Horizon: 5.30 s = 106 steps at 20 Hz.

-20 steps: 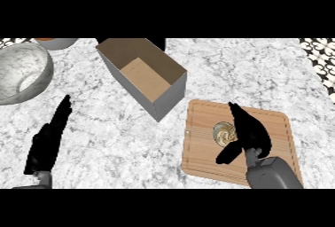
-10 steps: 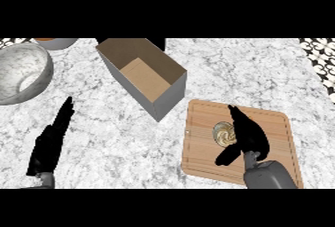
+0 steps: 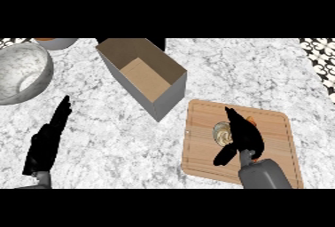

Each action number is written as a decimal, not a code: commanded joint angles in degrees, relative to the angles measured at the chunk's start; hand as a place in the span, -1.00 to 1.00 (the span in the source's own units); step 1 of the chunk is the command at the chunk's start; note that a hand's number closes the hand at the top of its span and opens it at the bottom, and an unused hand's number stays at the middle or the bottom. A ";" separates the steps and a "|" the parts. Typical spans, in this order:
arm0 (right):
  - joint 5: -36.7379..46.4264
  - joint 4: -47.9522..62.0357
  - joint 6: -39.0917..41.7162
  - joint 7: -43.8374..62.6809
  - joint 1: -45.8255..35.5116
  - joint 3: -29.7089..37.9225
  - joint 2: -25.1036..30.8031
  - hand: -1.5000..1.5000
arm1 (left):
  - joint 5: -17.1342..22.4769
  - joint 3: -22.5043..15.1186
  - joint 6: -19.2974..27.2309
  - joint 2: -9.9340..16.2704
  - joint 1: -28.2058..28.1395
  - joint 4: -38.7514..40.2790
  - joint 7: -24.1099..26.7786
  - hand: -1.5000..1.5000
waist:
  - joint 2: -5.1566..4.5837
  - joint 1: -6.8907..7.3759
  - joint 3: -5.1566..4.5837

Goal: Pick the cupcake from the cutting board and place it in the cardboard box

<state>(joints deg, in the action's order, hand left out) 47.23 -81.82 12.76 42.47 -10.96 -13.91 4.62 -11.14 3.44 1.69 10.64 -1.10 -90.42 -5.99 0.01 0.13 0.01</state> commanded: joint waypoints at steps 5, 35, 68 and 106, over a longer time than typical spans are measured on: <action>3.45 3.41 -4.54 -6.43 1.53 -0.11 -0.21 1.00 | -0.74 1.50 -0.64 -0.60 0.47 2.98 3.43 0.00 | 0.00 -0.09 -0.02; -1.00 8.45 -9.82 -40.41 -23.42 9.88 8.20 1.00 | -2.70 1.07 0.46 -2.65 0.37 3.67 3.79 0.00 | 0.15 -0.59 -0.01; -17.83 52.68 -21.36 -29.41 -63.23 -2.58 -4.62 1.00 | -3.71 -1.28 -1.33 -3.79 4.63 1.21 0.06 0.00 | -0.92 4.61 -0.10; -51.28 62.35 -25.39 -62.00 -53.19 28.48 16.04 -1.00 | -2.18 2.69 -1.70 -1.72 2.60 1.49 1.08 0.00 | -0.62 1.21 0.03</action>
<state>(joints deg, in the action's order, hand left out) -2.91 -19.74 -18.62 -16.77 -66.96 13.01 15.10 -14.01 4.39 0.17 7.80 1.53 -89.42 -5.50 -0.81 2.00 0.05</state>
